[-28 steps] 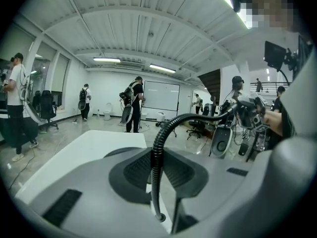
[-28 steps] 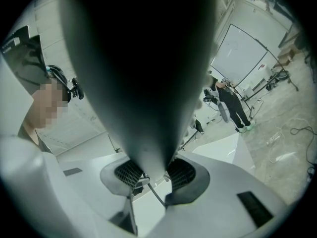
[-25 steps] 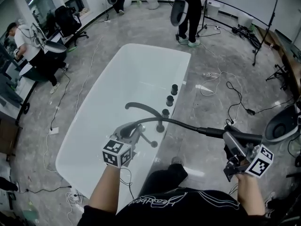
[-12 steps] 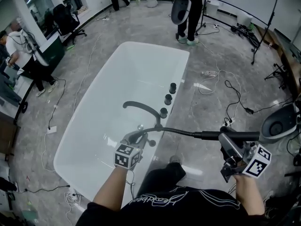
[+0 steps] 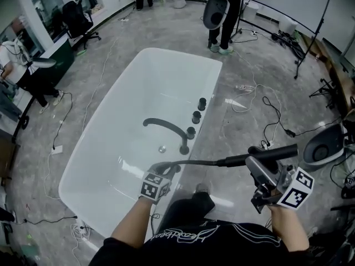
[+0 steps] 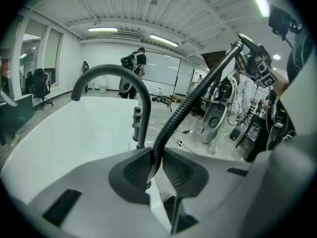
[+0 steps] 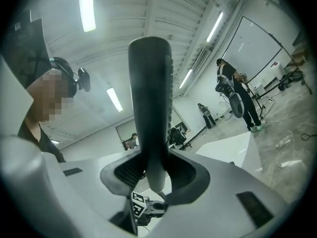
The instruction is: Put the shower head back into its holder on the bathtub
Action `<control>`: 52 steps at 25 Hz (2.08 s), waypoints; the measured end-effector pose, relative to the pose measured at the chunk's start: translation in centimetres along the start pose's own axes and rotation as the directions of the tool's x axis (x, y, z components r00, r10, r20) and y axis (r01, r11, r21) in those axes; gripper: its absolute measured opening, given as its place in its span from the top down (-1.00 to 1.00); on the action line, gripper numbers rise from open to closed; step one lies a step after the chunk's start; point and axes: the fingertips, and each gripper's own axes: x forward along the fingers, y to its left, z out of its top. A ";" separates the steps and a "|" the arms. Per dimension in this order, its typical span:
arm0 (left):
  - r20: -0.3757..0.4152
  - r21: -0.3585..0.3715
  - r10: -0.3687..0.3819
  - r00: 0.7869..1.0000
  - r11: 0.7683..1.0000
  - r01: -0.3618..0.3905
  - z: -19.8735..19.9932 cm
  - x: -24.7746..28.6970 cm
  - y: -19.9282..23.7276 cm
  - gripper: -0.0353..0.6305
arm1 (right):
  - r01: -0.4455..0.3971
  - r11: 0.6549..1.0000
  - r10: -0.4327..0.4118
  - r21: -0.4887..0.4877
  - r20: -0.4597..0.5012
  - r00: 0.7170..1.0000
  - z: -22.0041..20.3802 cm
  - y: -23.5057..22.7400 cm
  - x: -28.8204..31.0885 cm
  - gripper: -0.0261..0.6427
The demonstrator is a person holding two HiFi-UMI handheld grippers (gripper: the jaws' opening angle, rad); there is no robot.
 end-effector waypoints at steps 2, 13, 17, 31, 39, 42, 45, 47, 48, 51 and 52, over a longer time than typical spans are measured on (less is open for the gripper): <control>-0.018 -0.005 -0.009 1.000 1.000 0.009 -0.5 0.3 -0.4 0.70 | -0.011 1.000 0.011 -0.008 -0.005 1.000 0.1 0.4 0.6 0.51; -0.088 -0.002 -0.019 0.996 1.000 0.019 -2.2 -0.4 -1.6 0.49 | -0.067 0.997 0.066 -0.022 -0.047 0.997 -1.1 1.7 3.8 0.51; -0.022 -0.035 -0.032 0.999 0.999 0.032 -0.4 -3.0 -2.3 0.50 | -0.063 0.998 0.063 -0.004 -0.070 0.996 -2.7 1.6 4.8 0.51; 0.290 -0.102 -0.021 0.957 0.993 0.053 7.3 -14.7 -5.1 0.88 | -0.133 0.957 0.059 -0.259 -0.274 0.960 -11.3 1.2 11.2 0.51; 0.282 -0.127 0.010 0.959 0.991 0.028 5.6 -17.1 -5.6 0.88 | -0.204 0.924 0.054 -0.323 -0.417 0.907 -19.9 -0.9 13.9 0.51; 0.264 -0.155 0.020 0.964 0.988 0.022 4.4 -17.4 -5.5 0.88 | -0.201 0.930 0.039 -0.307 -0.460 0.887 -22.9 -2.5 15.0 0.51; 0.252 -0.186 0.049 0.967 0.983 -0.002 3.6 -18.0 -4.9 0.88 | -0.188 0.941 0.025 -0.282 -0.495 0.868 -25.7 -3.8 16.4 0.51; 0.247 -0.205 0.063 0.967 0.979 -0.012 3.2 -18.3 -4.5 0.88 | -0.184 0.942 0.014 -0.280 -0.514 0.858 -27.1 -4.5 17.0 0.51; 0.244 -0.214 0.068 0.967 0.977 -0.015 3.0 -18.4 -4.3 0.88 | -0.181 0.941 0.006 -0.285 -0.520 0.854 -27.6 -4.9 17.2 0.51; 0.243 -0.242 0.086 0.966 0.970 -0.025 2.4 -18.7 -3.6 0.88 | -0.175 0.938 -0.011 -0.298 -0.534 0.846 -28.8 -5.8 17.8 0.51; 0.244 -0.252 0.092 0.965 0.967 -0.029 2.3 -18.7 -3.3 0.88 | -0.175 0.939 -0.013 -0.297 -0.537 0.843 -29.2 -6.1 18.2 0.51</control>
